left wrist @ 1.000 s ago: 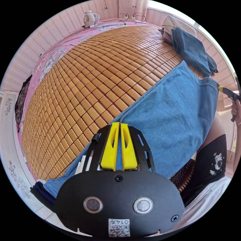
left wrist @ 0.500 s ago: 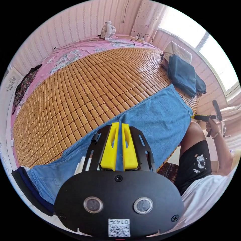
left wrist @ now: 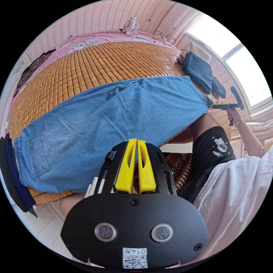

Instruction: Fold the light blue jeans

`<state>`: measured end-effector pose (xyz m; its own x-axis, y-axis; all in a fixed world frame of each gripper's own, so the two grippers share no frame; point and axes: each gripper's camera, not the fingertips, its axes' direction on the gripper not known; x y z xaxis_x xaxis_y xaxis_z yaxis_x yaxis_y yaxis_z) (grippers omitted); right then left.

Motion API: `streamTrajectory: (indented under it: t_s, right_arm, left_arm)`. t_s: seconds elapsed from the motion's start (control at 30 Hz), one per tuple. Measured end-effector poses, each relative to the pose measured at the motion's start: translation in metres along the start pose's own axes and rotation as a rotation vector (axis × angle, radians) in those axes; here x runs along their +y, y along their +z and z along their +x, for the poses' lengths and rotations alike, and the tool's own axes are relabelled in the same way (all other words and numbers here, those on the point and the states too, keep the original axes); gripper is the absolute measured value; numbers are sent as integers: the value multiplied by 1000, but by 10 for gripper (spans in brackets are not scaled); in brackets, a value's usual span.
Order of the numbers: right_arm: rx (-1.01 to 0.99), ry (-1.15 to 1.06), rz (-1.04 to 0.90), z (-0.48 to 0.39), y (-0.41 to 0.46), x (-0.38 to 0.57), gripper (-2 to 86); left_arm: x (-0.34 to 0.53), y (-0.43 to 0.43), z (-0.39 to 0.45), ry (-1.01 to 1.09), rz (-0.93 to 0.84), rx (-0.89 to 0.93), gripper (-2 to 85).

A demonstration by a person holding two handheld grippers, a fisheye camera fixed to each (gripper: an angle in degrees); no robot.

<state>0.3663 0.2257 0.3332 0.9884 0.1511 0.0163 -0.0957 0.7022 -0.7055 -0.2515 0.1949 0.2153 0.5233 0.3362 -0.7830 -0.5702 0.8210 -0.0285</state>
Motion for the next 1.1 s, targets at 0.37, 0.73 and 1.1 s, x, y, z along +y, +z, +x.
streamTrajectory:
  t_s: [0.37, 0.73, 1.1]
  right_arm:
    - [58, -7, 49, -70, -37, -33, 32]
    - [0, -555, 129, -276, -41, -133, 26]
    - [-144, -757, 108, -383, -32, -182, 36]
  left_arm:
    - [67, -133, -202, -502, 245, -257, 23]
    - [66, -175, -349, -809, 345, -274, 126]
    - [97, -182, -347, -797, 213, -395, 54]
